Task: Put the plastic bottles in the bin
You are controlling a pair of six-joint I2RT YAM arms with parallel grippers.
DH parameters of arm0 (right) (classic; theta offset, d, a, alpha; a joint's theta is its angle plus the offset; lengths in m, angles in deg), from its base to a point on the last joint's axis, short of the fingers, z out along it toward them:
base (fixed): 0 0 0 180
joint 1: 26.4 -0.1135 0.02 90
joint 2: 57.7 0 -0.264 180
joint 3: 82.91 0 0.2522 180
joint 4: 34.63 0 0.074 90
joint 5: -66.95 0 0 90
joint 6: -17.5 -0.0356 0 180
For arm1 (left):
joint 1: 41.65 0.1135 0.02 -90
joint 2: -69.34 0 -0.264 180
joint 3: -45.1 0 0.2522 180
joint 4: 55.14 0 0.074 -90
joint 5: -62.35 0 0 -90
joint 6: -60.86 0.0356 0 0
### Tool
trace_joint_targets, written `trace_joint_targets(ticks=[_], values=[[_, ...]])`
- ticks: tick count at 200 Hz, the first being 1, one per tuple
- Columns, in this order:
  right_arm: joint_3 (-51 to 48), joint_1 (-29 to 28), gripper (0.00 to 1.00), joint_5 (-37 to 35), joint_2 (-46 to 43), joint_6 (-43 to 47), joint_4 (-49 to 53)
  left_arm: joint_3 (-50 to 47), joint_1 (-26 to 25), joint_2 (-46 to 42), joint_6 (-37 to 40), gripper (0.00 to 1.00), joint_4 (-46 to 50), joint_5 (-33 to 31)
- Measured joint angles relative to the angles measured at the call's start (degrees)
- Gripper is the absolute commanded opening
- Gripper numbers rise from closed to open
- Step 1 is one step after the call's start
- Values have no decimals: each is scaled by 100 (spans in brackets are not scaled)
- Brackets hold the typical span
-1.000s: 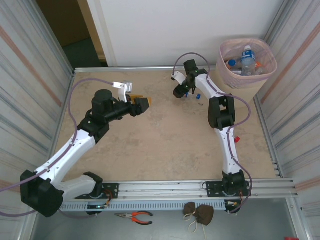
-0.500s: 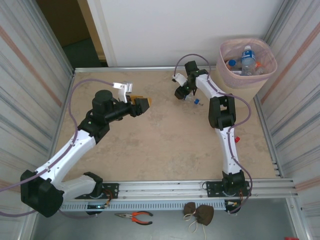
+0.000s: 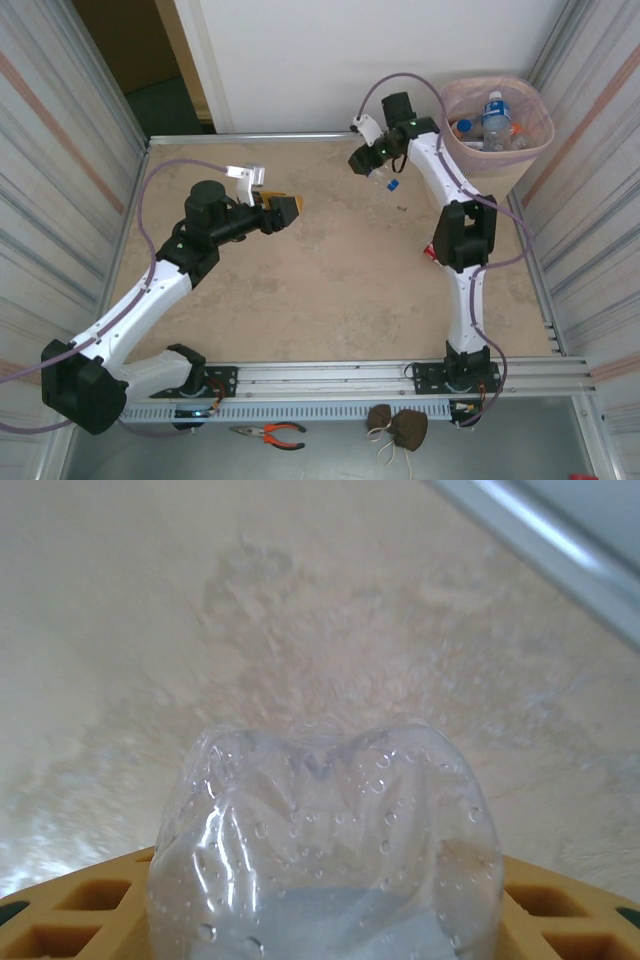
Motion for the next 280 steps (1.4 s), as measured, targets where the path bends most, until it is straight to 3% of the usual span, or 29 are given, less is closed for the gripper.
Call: trace_joint_targets(ticks=[90,151,182,280], values=[[175,651,47,868,-1379,-1333,-118,-79,0,0,-26,65,-160,4],[308,2118,45,1412,-2020,-3204,-802,-85,0,0,-39,65,-256,4],[326,2719,45,1421,-2037,-3687,-964,-85,0,2,-39,65,-273,26],[535,2839,45,1419,-1311,-3766,-1075,-85,0,26,-129,65,-275,63]])
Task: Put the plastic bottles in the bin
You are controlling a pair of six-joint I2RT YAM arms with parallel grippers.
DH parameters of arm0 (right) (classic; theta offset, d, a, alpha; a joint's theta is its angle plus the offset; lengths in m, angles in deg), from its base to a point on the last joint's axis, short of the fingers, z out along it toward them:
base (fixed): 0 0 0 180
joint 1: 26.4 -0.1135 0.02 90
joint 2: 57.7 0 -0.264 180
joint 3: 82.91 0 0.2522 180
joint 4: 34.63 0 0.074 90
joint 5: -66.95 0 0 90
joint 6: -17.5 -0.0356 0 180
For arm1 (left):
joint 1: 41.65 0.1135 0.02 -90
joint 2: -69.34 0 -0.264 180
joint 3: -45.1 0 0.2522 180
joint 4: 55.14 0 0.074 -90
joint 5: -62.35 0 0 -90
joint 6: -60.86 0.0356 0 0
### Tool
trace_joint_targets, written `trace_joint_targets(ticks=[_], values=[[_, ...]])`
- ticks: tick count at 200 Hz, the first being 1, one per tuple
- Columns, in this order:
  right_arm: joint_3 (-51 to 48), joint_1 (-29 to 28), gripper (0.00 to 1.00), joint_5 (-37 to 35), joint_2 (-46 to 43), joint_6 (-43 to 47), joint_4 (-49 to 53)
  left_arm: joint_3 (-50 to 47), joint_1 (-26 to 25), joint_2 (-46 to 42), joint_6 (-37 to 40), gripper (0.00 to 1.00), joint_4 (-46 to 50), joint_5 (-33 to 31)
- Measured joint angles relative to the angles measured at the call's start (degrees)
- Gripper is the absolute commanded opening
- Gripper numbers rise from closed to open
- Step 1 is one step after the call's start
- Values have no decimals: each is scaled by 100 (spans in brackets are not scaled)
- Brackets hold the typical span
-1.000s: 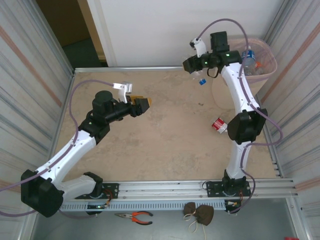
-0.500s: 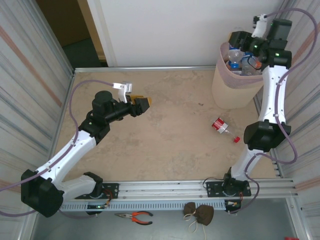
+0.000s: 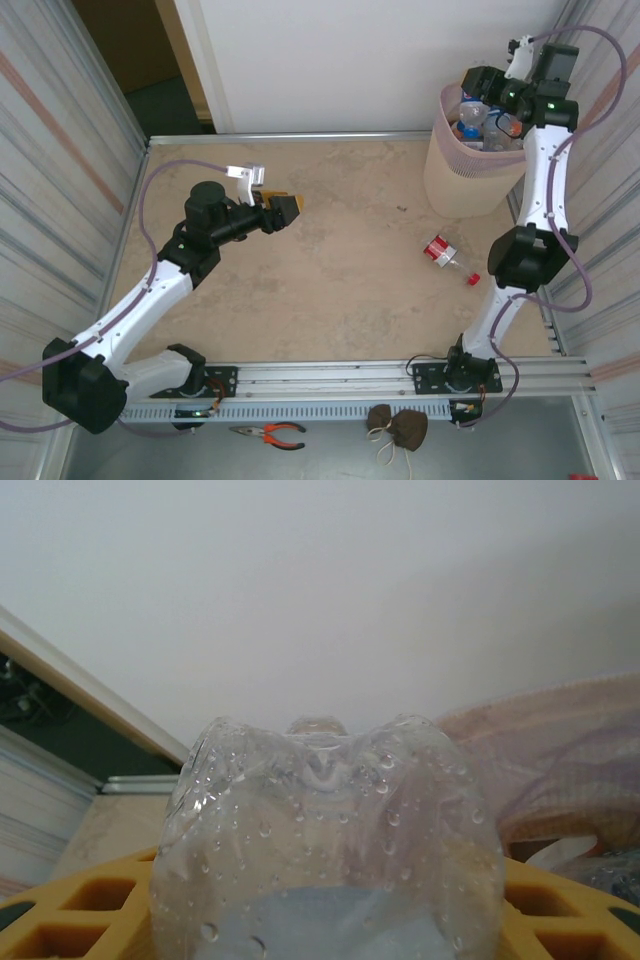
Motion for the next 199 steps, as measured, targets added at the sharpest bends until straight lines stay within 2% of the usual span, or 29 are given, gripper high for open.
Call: trace_joint_targets(ticks=[72,91,123,141,167,199], values=[[79,-140,47,-131,629,494,391,0,0,0,-37,65,0,0],[79,-221,53,-164,739,638,592,0,0,2,-37,65,0,0],[83,-251,69,-358,831,750,780,0,0,4,-37,65,-2,-2],[153,-251,73,-520,831,756,824,0,0,4,-37,65,-2,-2],[251,-251,73,-664,817,752,848,0,0,4,-37,65,-2,-4],[284,-280,65,-780,704,748,916,-2,0,4,-37,65,-48,-11]])
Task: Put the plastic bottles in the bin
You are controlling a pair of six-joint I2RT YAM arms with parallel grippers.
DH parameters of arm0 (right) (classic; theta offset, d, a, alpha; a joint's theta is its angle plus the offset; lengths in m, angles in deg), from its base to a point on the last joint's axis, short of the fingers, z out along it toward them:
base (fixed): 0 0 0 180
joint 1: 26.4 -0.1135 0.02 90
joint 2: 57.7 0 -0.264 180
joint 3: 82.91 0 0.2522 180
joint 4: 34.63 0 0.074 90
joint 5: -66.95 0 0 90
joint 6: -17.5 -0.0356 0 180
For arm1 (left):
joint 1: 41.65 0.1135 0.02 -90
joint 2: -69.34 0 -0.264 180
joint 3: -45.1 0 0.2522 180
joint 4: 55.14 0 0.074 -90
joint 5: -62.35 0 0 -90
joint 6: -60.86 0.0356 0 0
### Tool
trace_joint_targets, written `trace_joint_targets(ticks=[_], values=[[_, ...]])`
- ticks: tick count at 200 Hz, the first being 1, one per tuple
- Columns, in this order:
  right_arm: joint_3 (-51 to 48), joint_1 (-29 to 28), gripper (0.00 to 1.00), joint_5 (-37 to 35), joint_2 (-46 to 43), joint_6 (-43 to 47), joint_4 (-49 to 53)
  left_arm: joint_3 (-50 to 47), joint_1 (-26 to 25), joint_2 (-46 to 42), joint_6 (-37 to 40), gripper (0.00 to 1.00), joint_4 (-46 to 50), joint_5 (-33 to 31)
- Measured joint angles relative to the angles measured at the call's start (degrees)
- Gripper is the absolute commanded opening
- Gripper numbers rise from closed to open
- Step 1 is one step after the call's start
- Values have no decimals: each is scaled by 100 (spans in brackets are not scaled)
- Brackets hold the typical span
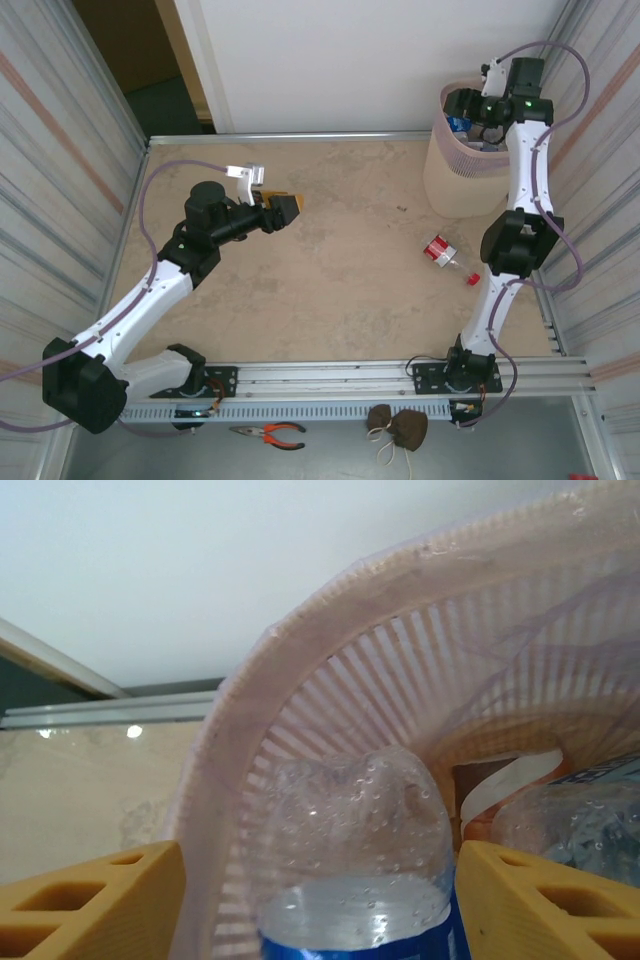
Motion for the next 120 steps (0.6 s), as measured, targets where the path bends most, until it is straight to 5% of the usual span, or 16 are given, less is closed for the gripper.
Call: trace_joint_targets(ticks=[65,120], values=[[-22,-70,62,-208,-527,44,354,-105,0,0,-2,65,-125,-9],[-1263,-343,65,-654,-1862,459,496,-190,0,4,-2,65,-203,-7]])
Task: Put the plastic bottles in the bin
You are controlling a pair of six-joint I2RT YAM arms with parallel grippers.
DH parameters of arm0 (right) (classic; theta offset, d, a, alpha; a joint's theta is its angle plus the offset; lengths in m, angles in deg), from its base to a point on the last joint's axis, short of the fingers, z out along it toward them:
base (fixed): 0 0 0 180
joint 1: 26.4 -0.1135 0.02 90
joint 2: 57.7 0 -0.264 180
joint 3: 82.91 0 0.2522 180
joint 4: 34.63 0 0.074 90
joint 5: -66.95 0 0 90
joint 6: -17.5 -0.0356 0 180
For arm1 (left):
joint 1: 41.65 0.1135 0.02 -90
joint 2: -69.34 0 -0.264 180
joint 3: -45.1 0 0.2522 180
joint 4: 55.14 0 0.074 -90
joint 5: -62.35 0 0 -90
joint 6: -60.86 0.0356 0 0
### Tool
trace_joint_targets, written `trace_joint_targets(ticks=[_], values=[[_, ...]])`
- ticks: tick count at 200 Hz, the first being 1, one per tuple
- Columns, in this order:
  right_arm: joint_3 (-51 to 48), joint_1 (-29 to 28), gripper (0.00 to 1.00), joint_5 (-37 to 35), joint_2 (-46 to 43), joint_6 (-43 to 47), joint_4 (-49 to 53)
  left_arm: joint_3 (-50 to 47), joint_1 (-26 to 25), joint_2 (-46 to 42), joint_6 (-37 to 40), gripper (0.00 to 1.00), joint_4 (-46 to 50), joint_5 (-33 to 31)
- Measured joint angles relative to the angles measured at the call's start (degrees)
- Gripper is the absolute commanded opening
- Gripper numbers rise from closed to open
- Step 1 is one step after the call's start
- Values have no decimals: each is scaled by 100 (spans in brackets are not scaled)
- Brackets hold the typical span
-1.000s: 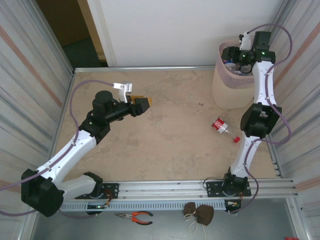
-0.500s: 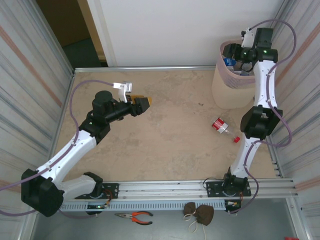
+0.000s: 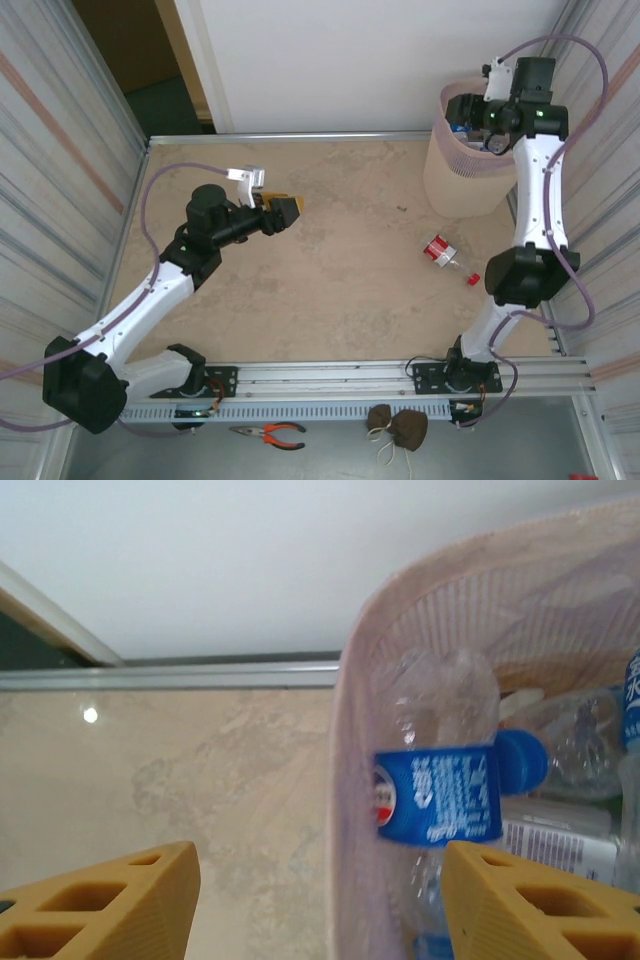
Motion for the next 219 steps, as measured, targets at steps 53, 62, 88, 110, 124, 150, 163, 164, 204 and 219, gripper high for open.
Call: trace_joint_targets(ticks=[53,62,88,110,124,150,163,164,204,219], values=[[-2201,-798,67,-787,-1700,868,-122,-70,0,24,2,65,-57,7],[-2535,-968,67,-940,-1906,1038,-125,-96,0,33,2,65,-52,17],[-3340,-1429,70,-1331,-2271,1569,-96,-131,0,55,2,65,-50,20],[-3982,-1757,72,-1683,-2374,1996,-57,-173,0,55,2,65,-46,39],[-4341,-1867,73,-1827,-2363,2223,-22,-184,0,55,2,65,-46,59],[-4892,-1945,77,-2159,-2264,2518,-4,-210,0,52,2,66,-48,61],[-5099,-1952,79,-2350,-2109,2594,-7,-238,0,52,2,66,-48,63],[-5117,-1952,79,-2371,-2092,2601,-9,-240,0,52,2,66,-48,63],[-5549,-1937,84,-3027,-1456,2728,-238,-262,0,55,2,65,-46,61],[-5574,-1895,85,-3117,-1279,2739,-315,-262,0,55,2,65,-46,61]])
